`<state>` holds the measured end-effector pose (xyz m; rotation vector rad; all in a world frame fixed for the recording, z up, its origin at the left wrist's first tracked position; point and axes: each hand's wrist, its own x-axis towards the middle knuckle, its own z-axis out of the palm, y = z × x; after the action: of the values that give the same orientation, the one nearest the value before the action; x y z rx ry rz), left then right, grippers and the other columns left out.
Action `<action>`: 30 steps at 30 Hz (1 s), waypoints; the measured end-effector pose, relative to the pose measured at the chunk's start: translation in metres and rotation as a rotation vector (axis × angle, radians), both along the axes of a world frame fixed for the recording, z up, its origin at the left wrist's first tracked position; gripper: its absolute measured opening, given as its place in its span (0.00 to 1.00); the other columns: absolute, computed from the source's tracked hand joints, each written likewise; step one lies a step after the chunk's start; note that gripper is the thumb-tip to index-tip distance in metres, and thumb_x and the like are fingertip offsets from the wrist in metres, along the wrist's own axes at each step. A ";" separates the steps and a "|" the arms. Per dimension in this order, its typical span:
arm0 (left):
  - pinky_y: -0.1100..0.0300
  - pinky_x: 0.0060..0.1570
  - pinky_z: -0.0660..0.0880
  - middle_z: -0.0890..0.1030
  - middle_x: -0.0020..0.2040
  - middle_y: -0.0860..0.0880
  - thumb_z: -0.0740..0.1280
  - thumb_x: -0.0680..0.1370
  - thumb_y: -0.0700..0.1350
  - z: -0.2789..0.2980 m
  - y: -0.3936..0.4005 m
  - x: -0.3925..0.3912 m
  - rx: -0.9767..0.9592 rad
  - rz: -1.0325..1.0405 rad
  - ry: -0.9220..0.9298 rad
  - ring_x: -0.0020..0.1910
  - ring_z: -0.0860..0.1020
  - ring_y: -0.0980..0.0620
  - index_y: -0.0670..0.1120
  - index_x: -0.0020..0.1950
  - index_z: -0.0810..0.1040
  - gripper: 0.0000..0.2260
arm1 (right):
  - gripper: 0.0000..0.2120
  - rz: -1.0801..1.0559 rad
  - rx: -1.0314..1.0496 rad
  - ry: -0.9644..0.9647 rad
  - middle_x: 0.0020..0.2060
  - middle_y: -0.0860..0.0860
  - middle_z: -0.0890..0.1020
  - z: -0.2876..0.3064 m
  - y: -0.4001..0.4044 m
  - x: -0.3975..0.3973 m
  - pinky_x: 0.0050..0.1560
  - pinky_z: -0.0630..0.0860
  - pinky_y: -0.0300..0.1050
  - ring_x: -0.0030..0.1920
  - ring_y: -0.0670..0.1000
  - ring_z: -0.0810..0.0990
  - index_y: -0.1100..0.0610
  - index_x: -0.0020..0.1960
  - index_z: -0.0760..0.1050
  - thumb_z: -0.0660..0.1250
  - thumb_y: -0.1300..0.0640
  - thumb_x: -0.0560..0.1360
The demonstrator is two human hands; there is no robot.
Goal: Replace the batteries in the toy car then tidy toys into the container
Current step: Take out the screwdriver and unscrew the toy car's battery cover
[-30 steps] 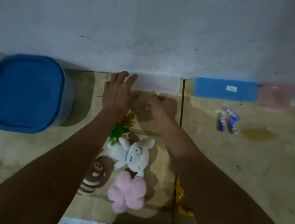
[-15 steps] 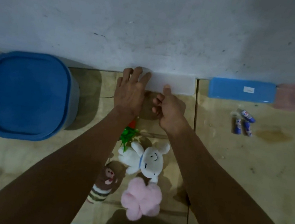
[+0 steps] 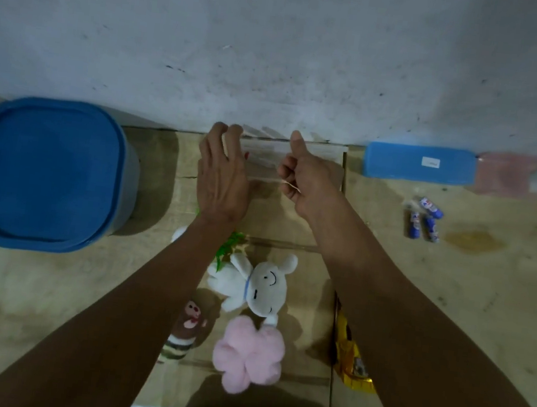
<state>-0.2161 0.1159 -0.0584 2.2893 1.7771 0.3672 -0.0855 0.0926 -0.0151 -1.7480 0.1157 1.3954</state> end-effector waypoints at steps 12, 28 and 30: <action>0.44 0.62 0.69 0.66 0.75 0.49 0.75 0.73 0.56 0.015 0.000 -0.013 -0.225 -0.120 0.135 0.72 0.63 0.42 0.50 0.75 0.65 0.34 | 0.08 0.577 0.093 -0.777 0.52 0.51 0.84 -0.003 0.004 0.022 0.55 0.81 0.47 0.51 0.51 0.83 0.53 0.51 0.83 0.69 0.61 0.74; 0.42 0.60 0.74 0.78 0.68 0.43 0.75 0.74 0.52 0.019 0.028 -0.023 -0.366 -0.241 0.105 0.63 0.75 0.38 0.46 0.72 0.73 0.29 | 0.07 1.137 0.087 -1.214 0.46 0.54 0.84 -0.019 0.002 -0.003 0.43 0.74 0.46 0.48 0.59 0.83 0.53 0.49 0.84 0.67 0.56 0.77; 0.42 0.60 0.75 0.79 0.66 0.42 0.74 0.75 0.51 0.020 0.027 -0.021 -0.366 -0.230 0.084 0.62 0.76 0.37 0.45 0.71 0.74 0.27 | 0.06 1.149 0.094 -1.234 0.45 0.54 0.84 -0.021 -0.001 -0.004 0.43 0.75 0.47 0.47 0.59 0.83 0.54 0.48 0.83 0.66 0.58 0.77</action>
<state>-0.2373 0.1433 -0.0387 2.2315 1.4479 -0.0895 -0.0898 0.0920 -0.0360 -2.3576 -1.7807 0.6437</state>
